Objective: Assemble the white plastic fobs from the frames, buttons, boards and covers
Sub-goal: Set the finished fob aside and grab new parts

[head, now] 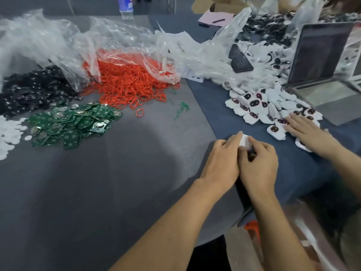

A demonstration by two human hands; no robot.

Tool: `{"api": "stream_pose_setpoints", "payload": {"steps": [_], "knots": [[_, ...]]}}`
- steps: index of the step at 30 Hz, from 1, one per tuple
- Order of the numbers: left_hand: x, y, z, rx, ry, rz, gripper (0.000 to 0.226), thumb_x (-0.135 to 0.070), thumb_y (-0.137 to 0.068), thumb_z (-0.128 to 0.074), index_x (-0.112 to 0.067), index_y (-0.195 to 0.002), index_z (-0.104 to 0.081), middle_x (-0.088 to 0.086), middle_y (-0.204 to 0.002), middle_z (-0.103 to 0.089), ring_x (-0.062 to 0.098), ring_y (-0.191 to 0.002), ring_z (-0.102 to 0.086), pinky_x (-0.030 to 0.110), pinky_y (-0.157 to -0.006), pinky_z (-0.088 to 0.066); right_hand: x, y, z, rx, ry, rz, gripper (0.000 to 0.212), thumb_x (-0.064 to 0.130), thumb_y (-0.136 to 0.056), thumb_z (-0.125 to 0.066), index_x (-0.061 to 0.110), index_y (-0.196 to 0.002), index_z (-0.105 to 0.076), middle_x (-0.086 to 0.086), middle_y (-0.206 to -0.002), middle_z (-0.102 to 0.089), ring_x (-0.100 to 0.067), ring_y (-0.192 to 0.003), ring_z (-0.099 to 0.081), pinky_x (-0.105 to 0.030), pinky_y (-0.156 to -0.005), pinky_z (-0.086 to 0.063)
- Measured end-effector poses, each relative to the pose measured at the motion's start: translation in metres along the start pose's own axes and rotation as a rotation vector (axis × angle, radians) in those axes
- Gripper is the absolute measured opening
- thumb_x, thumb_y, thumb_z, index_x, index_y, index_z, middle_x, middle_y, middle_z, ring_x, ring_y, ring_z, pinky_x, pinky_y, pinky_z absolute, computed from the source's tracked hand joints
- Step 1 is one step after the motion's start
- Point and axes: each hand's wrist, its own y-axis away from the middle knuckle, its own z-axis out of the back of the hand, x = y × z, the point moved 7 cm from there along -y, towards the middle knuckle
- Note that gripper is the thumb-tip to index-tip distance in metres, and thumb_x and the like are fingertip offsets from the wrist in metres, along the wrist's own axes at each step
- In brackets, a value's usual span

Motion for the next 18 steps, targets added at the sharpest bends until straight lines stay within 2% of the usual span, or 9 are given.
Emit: {"api": "stream_pose_setpoints", "payload": {"steps": [3,5,7,9,11,13,15,18], "knots": [[0.001,0.015,0.018,-0.061,0.063,-0.002,0.056,-0.008,-0.102,-0.053,-0.017,-0.155,-0.039,0.009,-0.145,-0.055,0.023,-0.132,-0.049,0.031,-0.110,-0.040,0.013,0.010,0.010,-0.098,-0.022,0.052,0.041,0.027,-0.096,-0.060,0.019,-0.136,-0.060,-0.005,-0.124,-0.057,-0.018,-0.118,-0.049,-0.023,-0.093,-0.032],[0.008,0.033,0.039,-0.132,0.111,0.010,0.049,-0.008,-0.101,-0.053,-0.019,-0.149,-0.049,0.006,-0.138,-0.061,0.020,-0.128,-0.054,0.033,-0.110,-0.044,0.031,0.023,0.009,-0.144,-0.074,0.106,0.035,0.024,-0.095,-0.062,0.022,-0.130,-0.064,-0.003,-0.122,-0.059,-0.019,-0.116,-0.052,-0.020,-0.093,-0.032],[0.021,0.054,0.071,-0.265,0.132,0.014,0.039,-0.006,-0.100,-0.053,-0.017,-0.137,-0.059,0.003,-0.129,-0.067,0.017,-0.121,-0.060,0.034,-0.105,-0.048,0.061,0.044,-0.006,-0.096,-0.134,0.205,0.030,0.018,-0.092,-0.063,0.023,-0.122,-0.067,0.001,-0.114,-0.061,-0.019,-0.106,-0.057,-0.010,-0.087,-0.031],[0.037,0.078,0.112,-0.417,0.121,0.044,0.030,-0.002,-0.098,-0.055,-0.013,-0.124,-0.066,0.002,-0.120,-0.071,0.016,-0.113,-0.064,0.034,-0.099,-0.051,0.096,0.069,-0.032,0.017,-0.218,0.293,0.026,0.014,-0.090,-0.064,0.022,-0.115,-0.069,0.005,-0.105,-0.063,-0.017,-0.095,-0.061,-0.001,-0.081,-0.032],[0.054,0.107,0.155,-0.546,0.078,0.093,0.023,-0.002,-0.096,-0.058,-0.012,-0.114,-0.069,0.001,-0.111,-0.073,0.016,-0.104,-0.067,0.033,-0.094,-0.052,0.132,0.096,-0.063,0.162,-0.292,0.359,0.025,0.013,-0.090,-0.066,0.025,-0.111,-0.070,0.011,-0.100,-0.064,-0.011,-0.090,-0.062,-0.005,-0.082,-0.037],[0.070,0.141,0.198,-0.664,0.025,0.144,0.020,-0.003,-0.094,-0.061,-0.014,-0.109,-0.070,-0.002,-0.105,-0.071,0.014,-0.099,-0.066,0.030,-0.090,-0.052,0.167,0.126,-0.095,0.320,-0.357,0.410,0.027,0.014,-0.091,-0.066,0.033,-0.110,-0.068,0.019,-0.097,-0.063,0.003,-0.087,-0.062,-0.007,-0.079,-0.042],[0.086,0.177,0.237,-0.765,-0.022,0.217,0.023,-0.002,-0.092,-0.063,-0.017,-0.108,-0.070,-0.005,-0.103,-0.069,0.009,-0.096,-0.065,0.024,-0.089,-0.051,0.201,0.158,-0.124,0.468,-0.405,0.475,0.031,0.014,-0.091,-0.067,0.040,-0.109,-0.065,0.026,-0.097,-0.062,0.013,-0.089,-0.059,0.000,-0.076,-0.041],[0.110,0.231,0.287,-0.902,-0.105,0.341,0.023,-0.006,-0.094,-0.065,-0.022,-0.112,-0.068,-0.010,-0.104,-0.066,0.005,-0.096,-0.063,0.016,-0.088,-0.050,0.252,0.205,-0.159,0.641,-0.440,0.621,0.033,0.013,-0.091,-0.069,0.037,-0.112,-0.068,0.024,-0.102,-0.063,0.008,-0.094,-0.061,-0.007,-0.080,-0.045]]}}
